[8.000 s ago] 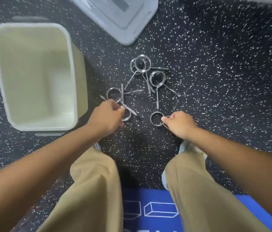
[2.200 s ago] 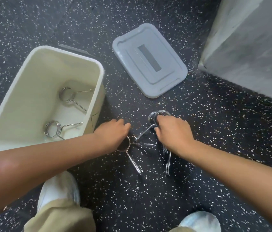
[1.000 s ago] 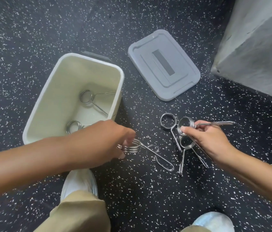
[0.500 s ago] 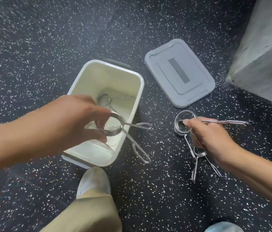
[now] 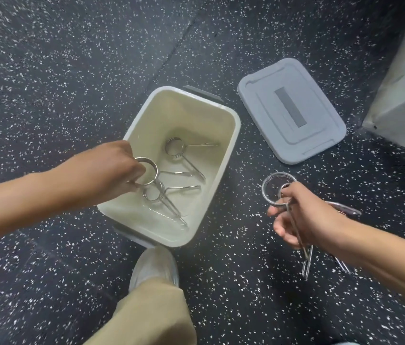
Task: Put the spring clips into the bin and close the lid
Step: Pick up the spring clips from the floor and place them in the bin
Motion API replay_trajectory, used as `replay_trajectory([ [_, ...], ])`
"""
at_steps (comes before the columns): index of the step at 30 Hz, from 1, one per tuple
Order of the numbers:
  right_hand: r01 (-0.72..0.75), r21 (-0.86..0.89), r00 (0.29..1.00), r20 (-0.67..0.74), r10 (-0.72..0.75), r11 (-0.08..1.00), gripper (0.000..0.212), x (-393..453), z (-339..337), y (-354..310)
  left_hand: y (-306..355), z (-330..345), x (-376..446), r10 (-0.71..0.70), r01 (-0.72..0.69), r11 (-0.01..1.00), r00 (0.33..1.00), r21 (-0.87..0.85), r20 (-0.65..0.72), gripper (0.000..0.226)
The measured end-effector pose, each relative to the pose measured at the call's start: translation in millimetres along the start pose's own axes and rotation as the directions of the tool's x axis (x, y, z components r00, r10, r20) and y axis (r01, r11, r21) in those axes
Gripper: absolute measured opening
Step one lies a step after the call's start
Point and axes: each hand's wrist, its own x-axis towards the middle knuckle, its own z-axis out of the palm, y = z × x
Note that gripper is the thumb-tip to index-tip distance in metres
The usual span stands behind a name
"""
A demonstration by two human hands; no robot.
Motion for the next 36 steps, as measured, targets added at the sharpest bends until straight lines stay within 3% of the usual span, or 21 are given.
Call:
replay_trajectory([
  [2,-0.054,-0.033,0.998,0.017,0.055,0.998,0.051,5.1,1.7,1.2,2.3,12.3,5.8,0.050,-0.051,0.998,0.998,0.028,0.042,0.048],
  [6,-0.094,-0.056,0.996,0.003,0.095,0.994,0.055,6.0,5.9,3.4,12.2,33.5,18.1,0.038,-0.049,0.995,0.992,0.090,0.118,0.028],
  [10,-0.081,-0.060,0.996,-0.052,0.078,0.995,0.056,-2.0,13.6,-3.7,17.6,46.6,30.0,0.042,-0.078,0.986,0.971,0.147,0.235,0.042],
  [12,-0.073,-0.080,0.995,-0.069,0.067,0.994,0.057,-6.2,19.1,-9.3,19.9,47.5,34.2,0.038,-0.097,0.979,0.952,0.182,0.302,0.036],
  [14,-0.041,-0.157,0.994,-0.108,0.024,0.987,0.059,-11.6,23.0,-16.9,21.1,47.4,35.8,0.055,-0.146,0.957,0.939,0.251,0.340,0.022],
  [18,0.053,-0.348,0.978,-0.170,-0.118,0.936,0.063,-26.7,25.4,-35.7,24.6,47.5,36.4,0.037,-0.180,0.934,0.909,0.310,0.415,0.028],
  [24,0.144,-0.656,0.925,-0.177,-0.337,0.741,0.063,-49.2,35.3,-80.3,25.2,45.4,38.3,0.040,-0.198,0.913,0.913,0.357,0.406,0.023],
  [27,0.230,-0.761,0.861,-0.131,-0.491,0.606,0.061,-58.5,47.6,-107.2,26.3,39.4,36.9,0.017,-0.165,0.912,0.930,0.375,0.366,0.021],
  [31,0.309,-0.846,0.817,0.003,-0.577,0.434,0.056,-65.7,68.8,-137.8,22.9,28.4,25.2,-0.001,-0.048,0.955,0.986,0.292,0.165,0.009],
  [33,0.331,-0.893,0.792,0.087,-0.604,0.305,0.048,-60.9,80.9,-152.0,24.5,24.1,16.9,-0.051,0.016,0.972,0.988,0.233,0.147,0.028],
  [36,0.310,-0.921,0.803,0.119,-0.584,0.237,0.036,-44.6,105.1,-171.5,32.4,13.6,6.7,-0.078,0.056,0.979,0.991,0.196,0.105,0.041],
])
